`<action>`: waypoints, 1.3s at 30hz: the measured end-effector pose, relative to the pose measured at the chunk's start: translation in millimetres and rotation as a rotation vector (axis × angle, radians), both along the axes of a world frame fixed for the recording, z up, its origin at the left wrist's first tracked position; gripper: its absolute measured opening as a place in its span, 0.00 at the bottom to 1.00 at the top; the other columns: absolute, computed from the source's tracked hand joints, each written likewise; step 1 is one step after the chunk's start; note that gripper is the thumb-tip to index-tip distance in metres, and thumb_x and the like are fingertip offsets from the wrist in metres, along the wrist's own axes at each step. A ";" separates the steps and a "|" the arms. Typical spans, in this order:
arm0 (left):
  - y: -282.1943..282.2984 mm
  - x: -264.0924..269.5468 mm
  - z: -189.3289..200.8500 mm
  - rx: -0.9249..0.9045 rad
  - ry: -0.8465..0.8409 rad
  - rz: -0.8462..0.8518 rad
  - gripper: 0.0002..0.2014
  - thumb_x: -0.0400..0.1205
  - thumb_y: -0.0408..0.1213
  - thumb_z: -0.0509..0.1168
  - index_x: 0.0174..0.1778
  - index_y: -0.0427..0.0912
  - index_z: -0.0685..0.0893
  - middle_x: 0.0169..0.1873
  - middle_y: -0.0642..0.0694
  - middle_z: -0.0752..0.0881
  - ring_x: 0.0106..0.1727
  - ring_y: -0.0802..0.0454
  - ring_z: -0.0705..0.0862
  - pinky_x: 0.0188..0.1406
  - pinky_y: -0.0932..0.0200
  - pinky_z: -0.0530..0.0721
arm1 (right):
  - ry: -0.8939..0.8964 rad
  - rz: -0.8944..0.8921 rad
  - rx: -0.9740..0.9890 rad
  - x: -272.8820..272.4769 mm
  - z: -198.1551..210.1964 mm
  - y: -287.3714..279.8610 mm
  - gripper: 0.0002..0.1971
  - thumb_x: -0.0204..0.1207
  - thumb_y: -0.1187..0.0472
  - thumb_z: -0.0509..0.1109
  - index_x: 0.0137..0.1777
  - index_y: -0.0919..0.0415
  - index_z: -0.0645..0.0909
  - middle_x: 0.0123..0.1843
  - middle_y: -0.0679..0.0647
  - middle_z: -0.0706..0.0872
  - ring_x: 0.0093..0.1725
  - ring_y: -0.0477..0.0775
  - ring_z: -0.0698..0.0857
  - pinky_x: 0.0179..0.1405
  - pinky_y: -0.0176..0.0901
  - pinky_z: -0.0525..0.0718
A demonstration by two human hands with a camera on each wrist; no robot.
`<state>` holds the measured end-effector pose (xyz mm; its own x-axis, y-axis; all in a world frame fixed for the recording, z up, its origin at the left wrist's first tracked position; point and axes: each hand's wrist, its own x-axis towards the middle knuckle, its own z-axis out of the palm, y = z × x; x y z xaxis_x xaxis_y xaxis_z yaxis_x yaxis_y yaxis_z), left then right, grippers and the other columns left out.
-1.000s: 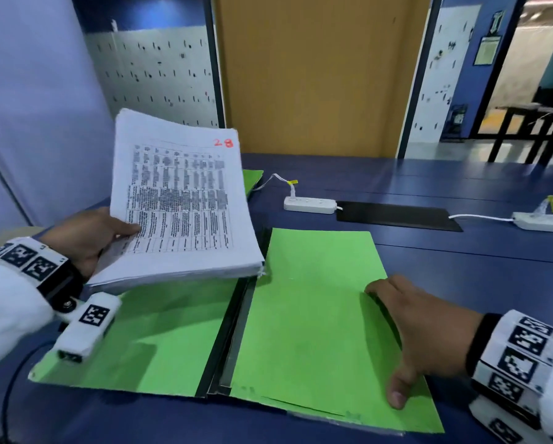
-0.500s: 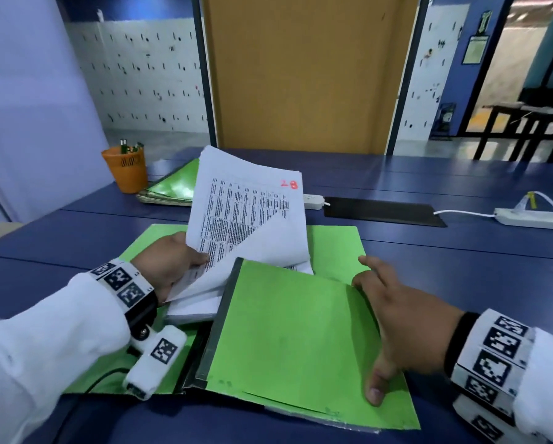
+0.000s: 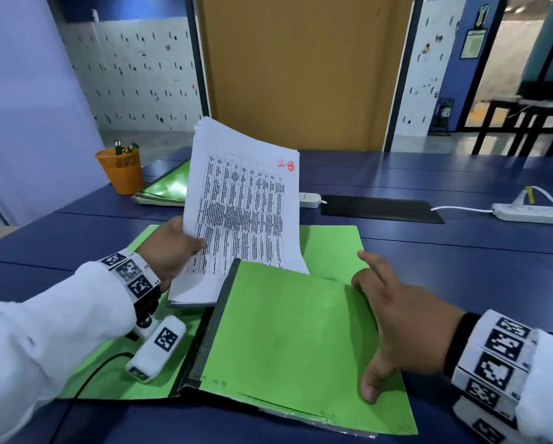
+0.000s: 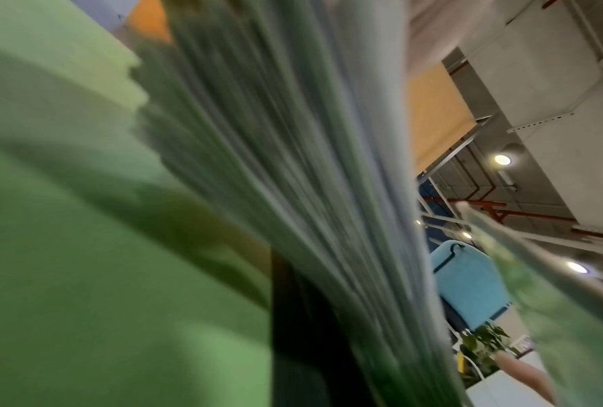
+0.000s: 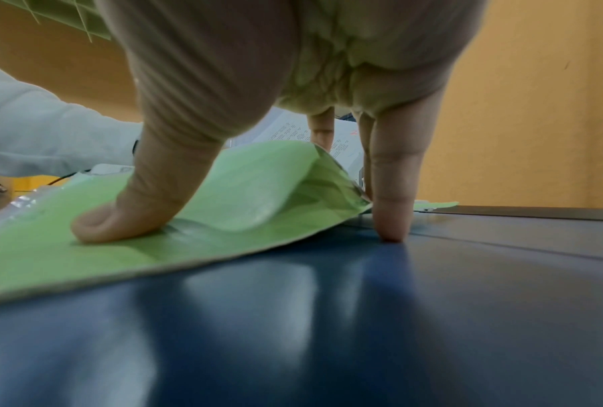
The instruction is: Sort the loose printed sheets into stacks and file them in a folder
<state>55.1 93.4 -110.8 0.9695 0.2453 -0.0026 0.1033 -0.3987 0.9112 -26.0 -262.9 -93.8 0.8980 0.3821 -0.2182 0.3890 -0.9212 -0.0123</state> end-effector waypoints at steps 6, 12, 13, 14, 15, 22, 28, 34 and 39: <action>-23.1 -24.1 -4.2 -0.218 0.139 -0.069 0.12 0.85 0.21 0.65 0.63 0.34 0.84 0.54 0.29 0.92 0.52 0.31 0.89 0.62 0.26 0.85 | 0.034 -0.011 0.011 0.8 0.6 2.2 0.72 0.29 0.22 0.80 0.73 0.53 0.54 0.83 0.43 0.28 0.50 0.54 0.85 0.54 0.50 0.86; -45.7 -41.7 -6.4 -0.350 0.264 -0.223 0.23 0.73 0.23 0.65 0.65 0.23 0.82 0.58 0.17 0.85 0.53 0.23 0.87 0.60 0.24 0.83 | 0.071 -0.029 0.085 -0.3 -1.0 2.9 0.72 0.33 0.27 0.84 0.77 0.51 0.51 0.82 0.40 0.31 0.69 0.54 0.76 0.60 0.49 0.82; -46.7 -42.0 -9.1 -0.361 0.295 -0.225 0.24 0.71 0.24 0.62 0.65 0.23 0.81 0.60 0.15 0.83 0.55 0.20 0.85 0.62 0.19 0.80 | 0.080 -0.040 0.101 -0.8 -2.7 1.7 0.73 0.33 0.28 0.84 0.78 0.50 0.50 0.82 0.42 0.34 0.74 0.54 0.72 0.65 0.51 0.81; -46.6 -42.5 -12.6 -0.374 0.315 -0.210 0.24 0.72 0.23 0.60 0.66 0.22 0.80 0.61 0.14 0.82 0.54 0.21 0.84 0.62 0.18 0.79 | 0.088 -0.061 0.107 -1.2 -4.2 1.2 0.75 0.32 0.27 0.84 0.79 0.50 0.49 0.82 0.45 0.39 0.76 0.56 0.68 0.68 0.53 0.79; -46.0 -42.9 -16.2 -0.368 0.333 -0.178 0.23 0.75 0.22 0.58 0.67 0.22 0.79 0.59 0.14 0.83 0.53 0.24 0.84 0.60 0.20 0.81 | 0.094 -0.095 0.099 -1.8 -5.7 0.0 0.78 0.29 0.25 0.82 0.80 0.51 0.48 0.79 0.49 0.47 0.76 0.57 0.66 0.70 0.55 0.78; -49.3 -44.4 -35.5 -0.430 0.446 -0.139 0.19 0.84 0.17 0.48 0.64 0.24 0.81 0.54 0.20 0.84 0.52 0.30 0.84 0.72 0.25 0.75 | 0.229 -0.255 0.103 -1.7 -12.7 -5.3 0.65 0.32 0.26 0.82 0.70 0.53 0.64 0.57 0.49 0.69 0.56 0.53 0.79 0.61 0.52 0.83; -49.0 -47.1 -26.9 -0.533 0.511 -0.124 0.21 0.86 0.27 0.49 0.64 0.22 0.83 0.62 0.20 0.86 0.57 0.28 0.87 0.71 0.30 0.82 | 0.234 -0.257 0.099 -0.1 -12.1 -4.3 0.58 0.33 0.26 0.84 0.64 0.51 0.71 0.52 0.45 0.68 0.50 0.49 0.80 0.58 0.49 0.85; -53.8 -47.9 -10.8 -0.574 0.586 -0.220 0.26 0.93 0.44 0.50 0.73 0.27 0.82 0.67 0.27 0.86 0.73 0.30 0.83 0.76 0.37 0.78 | 0.241 -0.254 0.076 2.3 -11.4 -2.0 0.60 0.30 0.25 0.83 0.66 0.52 0.72 0.53 0.46 0.68 0.51 0.50 0.80 0.60 0.50 0.84; -62.4 -42.6 -11.8 -0.422 0.605 -0.218 0.21 0.90 0.40 0.57 0.72 0.29 0.84 0.66 0.31 0.88 0.75 0.29 0.81 0.79 0.33 0.76 | 0.243 -0.255 0.076 3.2 -11.0 -1.4 0.58 0.29 0.26 0.83 0.63 0.52 0.74 0.53 0.46 0.69 0.51 0.51 0.80 0.59 0.50 0.85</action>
